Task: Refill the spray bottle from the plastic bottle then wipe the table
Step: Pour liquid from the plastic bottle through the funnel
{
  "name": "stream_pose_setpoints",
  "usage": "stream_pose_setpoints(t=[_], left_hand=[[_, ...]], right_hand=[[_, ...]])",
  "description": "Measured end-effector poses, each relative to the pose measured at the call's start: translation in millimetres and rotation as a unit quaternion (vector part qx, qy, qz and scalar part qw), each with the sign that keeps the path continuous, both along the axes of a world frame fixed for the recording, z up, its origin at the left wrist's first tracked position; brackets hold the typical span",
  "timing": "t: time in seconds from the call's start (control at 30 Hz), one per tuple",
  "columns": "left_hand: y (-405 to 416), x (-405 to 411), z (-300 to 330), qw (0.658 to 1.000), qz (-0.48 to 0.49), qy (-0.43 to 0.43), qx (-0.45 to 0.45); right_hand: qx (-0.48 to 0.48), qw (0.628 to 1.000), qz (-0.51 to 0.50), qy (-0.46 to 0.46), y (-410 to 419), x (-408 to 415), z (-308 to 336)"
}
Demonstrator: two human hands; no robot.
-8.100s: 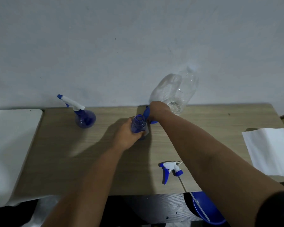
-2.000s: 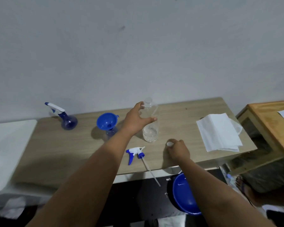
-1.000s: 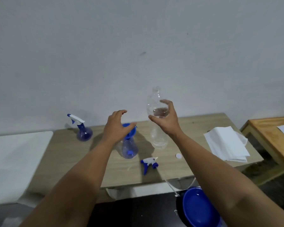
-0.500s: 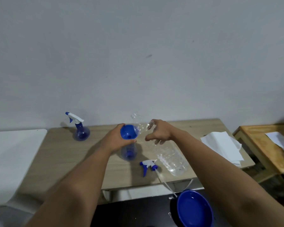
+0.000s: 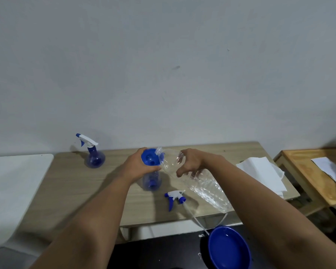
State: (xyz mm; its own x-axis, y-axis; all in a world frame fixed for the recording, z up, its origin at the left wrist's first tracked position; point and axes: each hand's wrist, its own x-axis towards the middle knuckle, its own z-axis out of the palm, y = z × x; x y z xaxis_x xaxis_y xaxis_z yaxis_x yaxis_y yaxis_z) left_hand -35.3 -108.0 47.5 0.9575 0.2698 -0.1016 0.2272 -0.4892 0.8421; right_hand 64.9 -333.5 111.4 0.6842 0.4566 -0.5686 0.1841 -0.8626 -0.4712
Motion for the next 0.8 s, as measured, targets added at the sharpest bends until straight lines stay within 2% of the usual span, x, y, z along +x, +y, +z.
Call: stream_pose_setpoints(t=[0.8], left_hand=[[3,-1,-7,1.0,0.018,-0.013,-0.015]], right_hand=[[-0.105,0.99,0.067,-0.064,8,-9,21]])
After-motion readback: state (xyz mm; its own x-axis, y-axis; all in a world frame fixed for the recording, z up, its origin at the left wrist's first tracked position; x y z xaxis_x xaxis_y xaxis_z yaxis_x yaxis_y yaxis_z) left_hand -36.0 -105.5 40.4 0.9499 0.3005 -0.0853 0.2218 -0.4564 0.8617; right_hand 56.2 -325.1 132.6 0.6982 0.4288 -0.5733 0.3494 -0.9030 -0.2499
